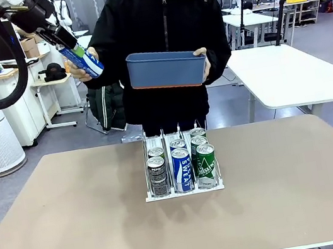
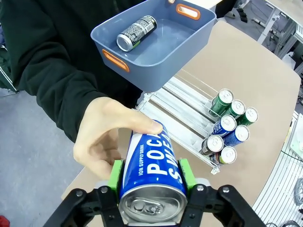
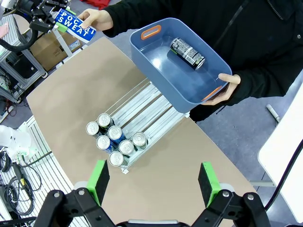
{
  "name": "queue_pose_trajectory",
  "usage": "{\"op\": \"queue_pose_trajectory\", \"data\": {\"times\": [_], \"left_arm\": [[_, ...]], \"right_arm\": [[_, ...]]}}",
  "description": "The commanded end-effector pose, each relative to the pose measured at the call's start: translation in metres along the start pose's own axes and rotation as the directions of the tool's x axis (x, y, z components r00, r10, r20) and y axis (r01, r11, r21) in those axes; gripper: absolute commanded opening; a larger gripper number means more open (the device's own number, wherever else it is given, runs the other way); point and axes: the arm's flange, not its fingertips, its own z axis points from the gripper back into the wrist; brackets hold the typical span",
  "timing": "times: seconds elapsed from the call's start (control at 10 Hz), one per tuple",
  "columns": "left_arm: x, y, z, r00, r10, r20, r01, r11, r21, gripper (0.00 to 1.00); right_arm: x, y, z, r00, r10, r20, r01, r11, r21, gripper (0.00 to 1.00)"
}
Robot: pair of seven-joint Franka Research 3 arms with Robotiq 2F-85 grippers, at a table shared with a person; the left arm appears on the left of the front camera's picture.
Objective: Fill the beverage cans into the dispenser.
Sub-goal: Pick up the Ionic drink handed by the human.
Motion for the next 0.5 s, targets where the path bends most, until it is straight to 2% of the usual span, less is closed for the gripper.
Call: {"op": "queue_pose_trajectory", "data": {"times": [0.0,0.4], "left_arm": [[-0.0034,0.0027,0.0000,1.000,0.001,0.005,-0.001,1.000,-0.004,0.00],[-0.0034,0.0027,0.0000,1.000,0.001,0.005,-0.001,1.000,-0.004,0.00]], "right_arm": [[-0.0004,0.0004,0.0009,1.000,0.000,-0.001,0.000,1.000,0.001,1.00],[-0.0004,0.0004,0.0009,1.000,0.000,-0.001,0.000,1.000,0.001,1.00]]}}
